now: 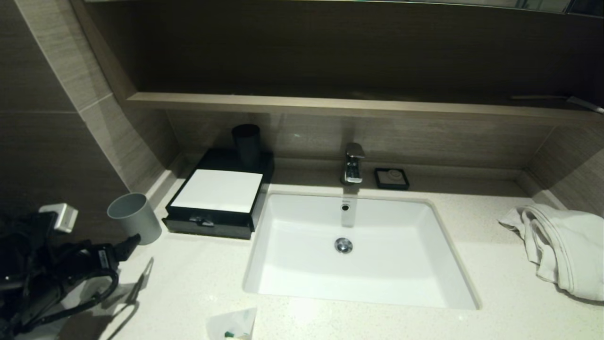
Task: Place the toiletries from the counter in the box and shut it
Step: Pick up the cup
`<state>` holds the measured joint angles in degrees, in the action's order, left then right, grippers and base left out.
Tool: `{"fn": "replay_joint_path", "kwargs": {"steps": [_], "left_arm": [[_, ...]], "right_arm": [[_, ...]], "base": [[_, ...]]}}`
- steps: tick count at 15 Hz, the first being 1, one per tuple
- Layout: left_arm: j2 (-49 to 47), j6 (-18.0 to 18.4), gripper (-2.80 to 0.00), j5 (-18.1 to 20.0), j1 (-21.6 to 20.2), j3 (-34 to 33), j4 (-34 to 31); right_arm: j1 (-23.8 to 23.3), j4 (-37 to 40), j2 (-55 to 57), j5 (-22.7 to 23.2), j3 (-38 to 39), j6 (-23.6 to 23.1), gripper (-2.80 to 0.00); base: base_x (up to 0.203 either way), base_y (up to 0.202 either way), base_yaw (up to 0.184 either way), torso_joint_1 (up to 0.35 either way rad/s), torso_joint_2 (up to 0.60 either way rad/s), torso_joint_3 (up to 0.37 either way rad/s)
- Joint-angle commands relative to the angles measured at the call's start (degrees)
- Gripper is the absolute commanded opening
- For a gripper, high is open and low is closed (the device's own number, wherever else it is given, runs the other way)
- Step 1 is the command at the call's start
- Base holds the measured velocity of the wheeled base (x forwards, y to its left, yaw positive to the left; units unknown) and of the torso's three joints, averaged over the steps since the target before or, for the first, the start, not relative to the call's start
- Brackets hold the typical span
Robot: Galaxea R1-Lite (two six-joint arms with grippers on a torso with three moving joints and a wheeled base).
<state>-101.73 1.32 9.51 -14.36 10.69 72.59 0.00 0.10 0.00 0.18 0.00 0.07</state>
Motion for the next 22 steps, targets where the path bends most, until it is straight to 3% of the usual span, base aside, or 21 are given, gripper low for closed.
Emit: {"fn": "replay_joint_path", "kwargs": {"steps": [1,9,22], "left_arm": [[-2.2,0.2,0.00,0.1,-0.2,-1.6,2.7],[-7.9,0.2,0.00,0.2,-0.3,-6.6,14.9],[-10.5,0.2,0.00,1.7,-0.2,-9.0,15.1]], "right_arm": [[0.0,0.0,0.0,0.0,0.0,0.0,-2.80],[0.0,0.0,0.0,0.0,0.0,0.0,-2.80],[0.0,0.0,0.0,0.0,0.0,0.0,-2.80]], "base": [[0.000,0.000,0.000,0.000,0.00,0.000],[0.000,0.000,0.000,0.000,0.00,0.000],[0.000,0.000,0.000,0.000,0.00,0.000]]}}
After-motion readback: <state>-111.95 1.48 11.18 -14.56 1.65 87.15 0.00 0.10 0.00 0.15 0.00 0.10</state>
